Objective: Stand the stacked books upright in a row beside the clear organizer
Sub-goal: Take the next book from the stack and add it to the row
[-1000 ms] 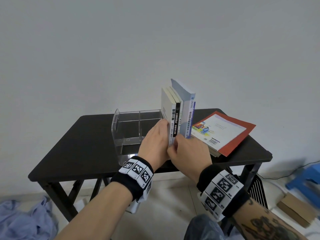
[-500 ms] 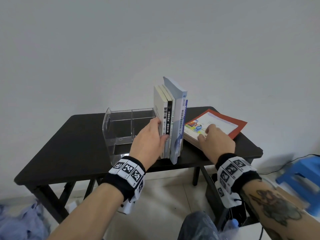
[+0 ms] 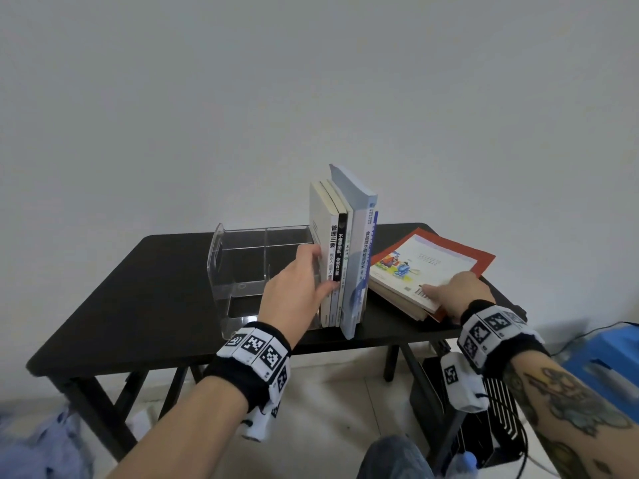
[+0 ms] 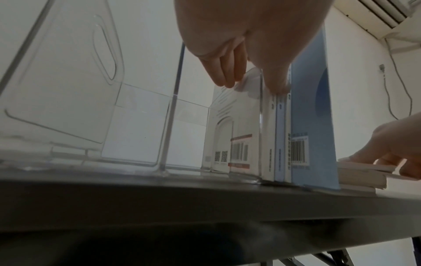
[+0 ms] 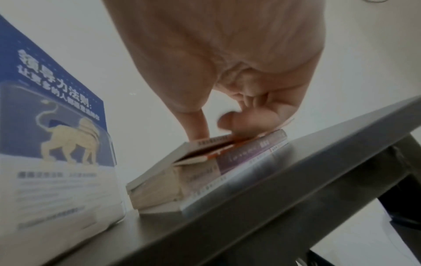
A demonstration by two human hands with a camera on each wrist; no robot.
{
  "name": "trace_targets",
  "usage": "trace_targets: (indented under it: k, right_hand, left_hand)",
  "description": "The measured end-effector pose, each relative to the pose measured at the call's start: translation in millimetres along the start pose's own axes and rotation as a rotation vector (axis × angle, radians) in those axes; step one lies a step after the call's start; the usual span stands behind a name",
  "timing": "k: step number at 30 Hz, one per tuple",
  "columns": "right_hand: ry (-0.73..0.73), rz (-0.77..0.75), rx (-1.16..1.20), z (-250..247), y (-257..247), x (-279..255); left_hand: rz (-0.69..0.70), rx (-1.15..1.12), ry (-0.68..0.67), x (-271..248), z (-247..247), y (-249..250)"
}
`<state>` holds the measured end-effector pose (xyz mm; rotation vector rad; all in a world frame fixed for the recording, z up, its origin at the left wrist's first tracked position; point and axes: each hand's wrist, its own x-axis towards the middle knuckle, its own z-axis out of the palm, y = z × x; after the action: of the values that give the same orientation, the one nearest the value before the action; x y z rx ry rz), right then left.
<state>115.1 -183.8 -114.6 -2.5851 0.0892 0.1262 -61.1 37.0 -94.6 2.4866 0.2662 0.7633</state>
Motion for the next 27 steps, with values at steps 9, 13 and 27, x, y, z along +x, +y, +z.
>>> trace_targets:
  k: [9,13,27]
  right_hand:
    - [-0.177,0.123,0.476,-17,3,-1]
    - [-0.459,0.208,0.856,-39,-9,-13]
    - [0.305,-0.585,0.886,-86,-92,-101]
  left_hand:
    - [0.122,0.063,0.003,1,2,-4]
    - [0.189,0.148,0.013,1,2,-7]
    - [0.192,0.28,-0.001,1,0,-2]
